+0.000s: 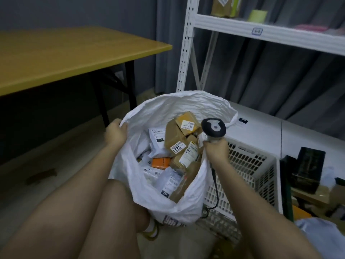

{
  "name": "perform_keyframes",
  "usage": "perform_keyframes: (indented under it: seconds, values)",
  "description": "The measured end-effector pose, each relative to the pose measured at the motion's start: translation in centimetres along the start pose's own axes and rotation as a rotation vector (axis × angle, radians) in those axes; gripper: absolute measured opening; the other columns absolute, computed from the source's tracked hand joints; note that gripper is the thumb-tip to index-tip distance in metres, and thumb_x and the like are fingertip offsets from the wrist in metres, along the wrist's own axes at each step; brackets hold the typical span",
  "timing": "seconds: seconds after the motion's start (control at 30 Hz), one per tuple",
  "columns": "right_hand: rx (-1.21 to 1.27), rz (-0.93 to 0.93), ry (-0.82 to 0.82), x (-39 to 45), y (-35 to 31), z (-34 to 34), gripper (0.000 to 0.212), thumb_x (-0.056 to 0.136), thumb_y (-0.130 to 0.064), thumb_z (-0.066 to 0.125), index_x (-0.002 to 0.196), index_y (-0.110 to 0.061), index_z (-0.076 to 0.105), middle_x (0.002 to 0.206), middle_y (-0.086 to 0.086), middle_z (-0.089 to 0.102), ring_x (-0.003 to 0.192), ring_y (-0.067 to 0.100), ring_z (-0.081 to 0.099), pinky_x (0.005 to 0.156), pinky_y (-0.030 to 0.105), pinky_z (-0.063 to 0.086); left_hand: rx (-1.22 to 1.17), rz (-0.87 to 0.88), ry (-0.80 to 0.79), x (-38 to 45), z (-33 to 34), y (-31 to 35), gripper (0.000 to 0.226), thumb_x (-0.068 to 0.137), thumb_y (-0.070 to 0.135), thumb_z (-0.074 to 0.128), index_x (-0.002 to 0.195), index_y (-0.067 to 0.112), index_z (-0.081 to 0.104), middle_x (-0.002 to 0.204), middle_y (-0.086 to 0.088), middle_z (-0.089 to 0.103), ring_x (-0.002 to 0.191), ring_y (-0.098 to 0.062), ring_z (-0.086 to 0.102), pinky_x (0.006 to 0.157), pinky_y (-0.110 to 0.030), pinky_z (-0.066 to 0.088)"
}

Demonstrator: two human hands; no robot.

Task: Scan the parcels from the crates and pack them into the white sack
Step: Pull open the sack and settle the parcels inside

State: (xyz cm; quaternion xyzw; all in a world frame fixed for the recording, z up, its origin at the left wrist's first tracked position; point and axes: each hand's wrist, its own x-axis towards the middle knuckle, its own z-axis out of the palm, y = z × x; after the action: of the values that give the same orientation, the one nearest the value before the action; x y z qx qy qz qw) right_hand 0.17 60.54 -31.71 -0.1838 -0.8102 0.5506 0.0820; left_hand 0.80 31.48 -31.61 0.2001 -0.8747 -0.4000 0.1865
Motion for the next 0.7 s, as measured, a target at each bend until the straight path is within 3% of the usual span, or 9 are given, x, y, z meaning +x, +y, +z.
perform_keyframes:
  seconds: [0.1, 0.2, 0.27, 0.37, 0.43, 0.5, 0.6, 0.7]
  values:
    - [0.079, -0.21, 0.037, 1.0, -7.3, -1.0, 0.015, 0.081, -0.005, 0.068, 0.083, -0.016, 0.058, 0.077, -0.001, 0.061, 0.081, 0.021, 0.062, 0.072, 0.03, 0.053, -0.361, 0.132, 0.109, 1.3, -2.0, 6.6, 0.02, 0.097, 0.012, 0.045, 0.077, 0.012, 0.047, 0.074, -0.004, 0.05, 0.078, -0.022, 0.049, 0.055, -0.02, 0.033]
    - [0.303, -0.398, 0.057, 1.2, -13.9, -3.0, 0.011, 0.081, -0.006, 0.069, 0.081, -0.009, 0.059, 0.07, -0.003, 0.059, 0.059, 0.001, 0.054, 0.052, 0.013, 0.044, -0.428, 0.226, 0.192, 3.2, -4.8, 13.2, 0.025, 0.098, 0.013, 0.042, 0.074, 0.017, 0.04, 0.072, 0.0, 0.044, 0.076, -0.016, 0.043, 0.056, -0.023, 0.027]
    - [0.276, -0.406, 0.039, 1.2, -14.6, -3.5, 0.014, 0.081, -0.009, 0.07, 0.079, -0.01, 0.056, 0.067, -0.002, 0.055, 0.054, 0.001, 0.049, 0.047, 0.014, 0.04, -0.384, 0.18, 0.167, 3.4, -5.0, 13.8, 0.015, 0.1, 0.018, 0.04, 0.087, 0.012, 0.043, 0.081, -0.002, 0.046, 0.08, -0.018, 0.044, 0.063, -0.023, 0.027]
    - [0.131, -0.341, 0.045, 1.6, -11.2, -2.8, 0.019, 0.078, -0.012, 0.069, 0.069, -0.014, 0.052, 0.062, 0.0, 0.053, 0.059, 0.014, 0.049, 0.052, 0.025, 0.039, -0.29, 0.059, 0.105, 3.1, -3.8, 11.1, 0.013, 0.101, 0.021, 0.038, 0.097, 0.01, 0.042, 0.092, -0.006, 0.051, 0.083, -0.023, 0.048, 0.069, -0.03, 0.034]
    - [0.06, -0.272, 0.077, 1.6, -9.5, -2.2, 0.015, 0.076, -0.013, 0.069, 0.081, -0.012, 0.055, 0.068, 0.002, 0.054, 0.066, 0.02, 0.053, 0.053, 0.023, 0.037, -0.276, 0.029, 0.065, 2.6, -3.6, 9.6, 0.014, 0.1, 0.022, 0.04, 0.106, 0.01, 0.045, 0.102, -0.007, 0.053, 0.093, -0.026, 0.053, 0.073, -0.033, 0.038]
    - [0.066, -0.247, 0.097, 1.4, -10.2, -2.4, 0.017, 0.076, -0.01, 0.067, 0.089, -0.01, 0.056, 0.072, 0.003, 0.056, 0.067, 0.02, 0.055, 0.046, 0.02, 0.037, -0.233, 0.023, -0.002, 2.3, -4.0, 9.4, 0.029, 0.1, 0.024, 0.043, 0.125, 0.01, 0.042, 0.121, -0.009, 0.052, 0.107, -0.026, 0.052, 0.08, -0.033, 0.039]
    - [0.214, -0.305, 0.095, 0.6, -13.2, -4.0, 0.012, 0.079, -0.007, 0.068, 0.08, -0.01, 0.057, 0.068, 0.0, 0.055, 0.059, 0.012, 0.052, 0.043, 0.015, 0.041, -0.15, 0.098, -0.044, 2.0, -4.6, 10.1, 0.049, 0.098, 0.026, 0.048, 0.141, 0.01, 0.03, 0.147, -0.012, 0.035, 0.13, -0.03, 0.039, 0.098, -0.036, 0.036]
    - [0.309, -0.353, 0.1, -0.6, -12.9, -5.4, 0.017, 0.08, -0.007, 0.069, 0.073, -0.015, 0.056, 0.068, -0.003, 0.058, 0.062, 0.009, 0.054, 0.051, 0.015, 0.044, 0.016, 0.248, 0.102, 1.3, -4.7, 11.0, 0.053, 0.097, 0.026, 0.051, 0.143, 0.012, 0.03, 0.156, -0.013, 0.017, 0.145, -0.03, 0.011, 0.116, -0.041, 0.012]
